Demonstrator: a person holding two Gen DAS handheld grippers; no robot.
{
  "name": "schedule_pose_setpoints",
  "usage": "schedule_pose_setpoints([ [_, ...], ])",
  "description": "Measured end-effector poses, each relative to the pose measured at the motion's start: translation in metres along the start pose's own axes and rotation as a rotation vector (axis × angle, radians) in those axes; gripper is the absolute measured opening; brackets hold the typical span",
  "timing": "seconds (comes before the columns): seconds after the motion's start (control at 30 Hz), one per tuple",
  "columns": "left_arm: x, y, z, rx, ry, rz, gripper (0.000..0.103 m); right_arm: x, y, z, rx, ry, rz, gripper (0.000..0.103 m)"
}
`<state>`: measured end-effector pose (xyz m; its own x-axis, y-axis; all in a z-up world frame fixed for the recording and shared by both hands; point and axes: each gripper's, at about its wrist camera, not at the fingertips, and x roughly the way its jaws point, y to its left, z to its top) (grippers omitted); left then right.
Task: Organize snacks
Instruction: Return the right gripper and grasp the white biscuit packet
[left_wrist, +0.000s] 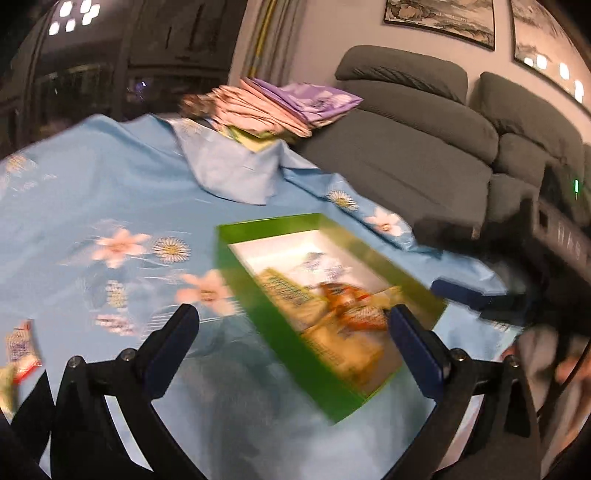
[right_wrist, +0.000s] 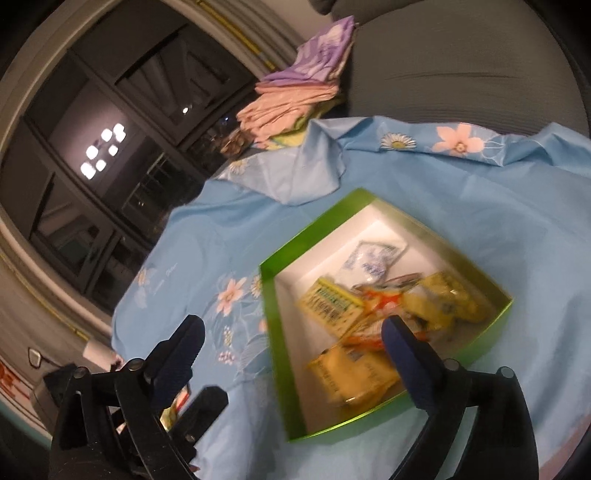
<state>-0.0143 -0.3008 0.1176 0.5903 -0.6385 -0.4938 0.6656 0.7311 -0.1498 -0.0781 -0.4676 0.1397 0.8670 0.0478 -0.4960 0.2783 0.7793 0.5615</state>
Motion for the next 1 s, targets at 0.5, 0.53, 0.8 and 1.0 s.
schedule_pose_setpoints([
  [0.5,-0.087,0.088,-0.068,-0.069,0.000,0.232,0.103,0.064,0.137,-0.062,-0.220,0.214,0.135,0.102],
  [0.53,-0.090,0.093,-0.072,-0.087,0.000,0.238,0.103,0.072,0.148,-0.069,-0.247,0.237,0.139,0.102],
  [0.8,-0.111,0.158,-0.149,-0.308,0.088,0.354,0.103,0.133,0.209,-0.123,-0.356,0.375,0.131,0.102],
  [1.0,-0.137,0.195,-0.160,-0.430,0.047,0.396,0.103,0.189,0.252,-0.171,-0.427,0.479,0.102,0.102],
])
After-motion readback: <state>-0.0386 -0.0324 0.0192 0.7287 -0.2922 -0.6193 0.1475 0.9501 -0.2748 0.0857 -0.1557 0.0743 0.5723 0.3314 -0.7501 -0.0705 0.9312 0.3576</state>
